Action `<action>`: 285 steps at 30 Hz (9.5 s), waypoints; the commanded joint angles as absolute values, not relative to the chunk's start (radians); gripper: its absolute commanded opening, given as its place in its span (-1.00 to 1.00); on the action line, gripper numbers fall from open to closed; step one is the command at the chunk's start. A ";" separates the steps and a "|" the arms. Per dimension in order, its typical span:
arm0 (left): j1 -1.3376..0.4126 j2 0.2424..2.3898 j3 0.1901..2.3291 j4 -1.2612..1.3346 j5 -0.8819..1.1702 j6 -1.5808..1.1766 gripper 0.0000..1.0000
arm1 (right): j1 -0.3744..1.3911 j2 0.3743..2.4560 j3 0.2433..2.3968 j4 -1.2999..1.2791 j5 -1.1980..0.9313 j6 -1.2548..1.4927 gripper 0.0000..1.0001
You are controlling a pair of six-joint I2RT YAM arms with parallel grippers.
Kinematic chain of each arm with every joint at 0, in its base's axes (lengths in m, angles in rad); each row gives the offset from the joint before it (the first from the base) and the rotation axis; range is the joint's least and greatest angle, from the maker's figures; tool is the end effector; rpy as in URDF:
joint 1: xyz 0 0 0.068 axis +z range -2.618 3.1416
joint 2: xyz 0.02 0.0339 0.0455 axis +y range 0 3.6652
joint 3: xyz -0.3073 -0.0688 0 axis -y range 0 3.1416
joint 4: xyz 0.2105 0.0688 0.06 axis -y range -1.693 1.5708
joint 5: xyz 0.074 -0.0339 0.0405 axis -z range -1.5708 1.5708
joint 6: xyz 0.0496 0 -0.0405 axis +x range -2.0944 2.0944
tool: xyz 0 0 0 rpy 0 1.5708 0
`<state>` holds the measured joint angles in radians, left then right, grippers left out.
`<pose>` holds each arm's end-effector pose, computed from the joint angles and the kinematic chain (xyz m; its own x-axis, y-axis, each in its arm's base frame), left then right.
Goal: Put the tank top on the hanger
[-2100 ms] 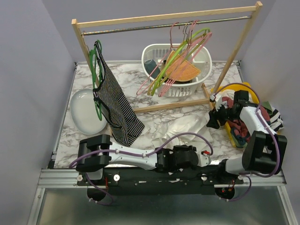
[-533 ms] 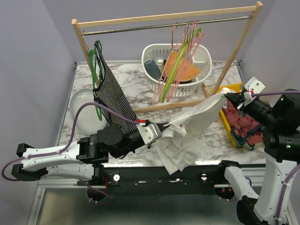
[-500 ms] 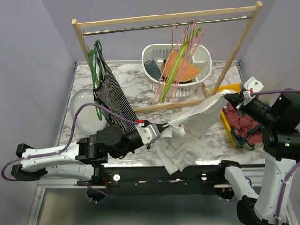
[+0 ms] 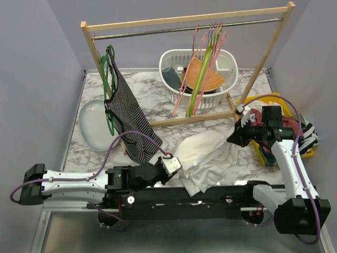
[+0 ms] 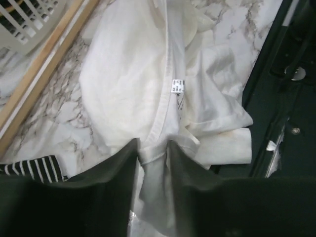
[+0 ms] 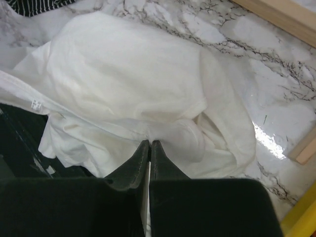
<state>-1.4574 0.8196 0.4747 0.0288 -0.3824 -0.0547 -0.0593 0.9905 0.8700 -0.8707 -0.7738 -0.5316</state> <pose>0.0345 -0.1397 0.2861 -0.0833 0.2834 -0.9554 0.8784 0.4736 0.0639 0.1295 0.0270 0.3132 -0.5478 -0.3307 -0.7685 -0.7162 0.6602 0.2264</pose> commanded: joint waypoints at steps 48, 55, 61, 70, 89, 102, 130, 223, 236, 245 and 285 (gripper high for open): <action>-0.956 1.500 1.844 -0.515 -0.532 -0.261 0.11 | -0.112 0.979 0.853 -0.776 -1.014 -0.554 0.67; -0.956 1.526 1.804 -0.469 -0.561 -0.192 -0.20 | -0.112 0.979 0.851 -0.778 -1.009 -0.557 0.68; -0.956 1.537 1.798 -0.451 -0.558 -0.157 -0.61 | -0.112 0.979 0.853 -0.779 -1.006 -0.558 0.68; -0.956 1.470 1.755 -0.344 -0.545 -0.167 -1.00 | -0.114 0.977 0.853 -0.778 -0.994 -0.561 0.68; -0.956 1.310 1.533 -0.144 -0.422 -0.150 -1.00 | -0.115 0.982 0.856 -0.787 -1.002 -0.568 0.68; -0.956 1.102 1.387 -0.258 -0.325 -0.170 -1.00 | -0.118 0.963 0.857 -0.828 -1.066 -0.630 0.68; -0.956 0.623 1.213 -0.908 -0.028 -0.383 -1.00 | -0.118 0.827 1.160 -1.241 -1.078 -0.917 0.73; -1.407 1.330 0.890 -0.575 -0.351 -0.837 0.32 | 0.179 0.681 1.112 -1.396 -0.606 -0.841 -0.99; -1.420 1.427 0.899 -0.558 -0.465 -0.865 -0.68 | 0.179 0.675 1.098 -1.408 -0.597 -0.862 -0.99; -1.404 1.286 0.828 -0.510 -0.456 -0.842 -1.00 | 0.181 0.676 1.091 -1.431 -0.624 -0.896 -0.99; -1.309 1.238 0.795 -0.511 -0.462 -0.850 -1.00 | 0.181 0.713 1.055 -1.479 -0.770 -0.988 -0.99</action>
<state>-1.3685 1.3090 0.8249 -0.5426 -0.4919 -0.8940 0.1833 0.7067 1.0645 -1.3399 -0.6811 -0.9260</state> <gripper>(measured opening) 0.012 0.033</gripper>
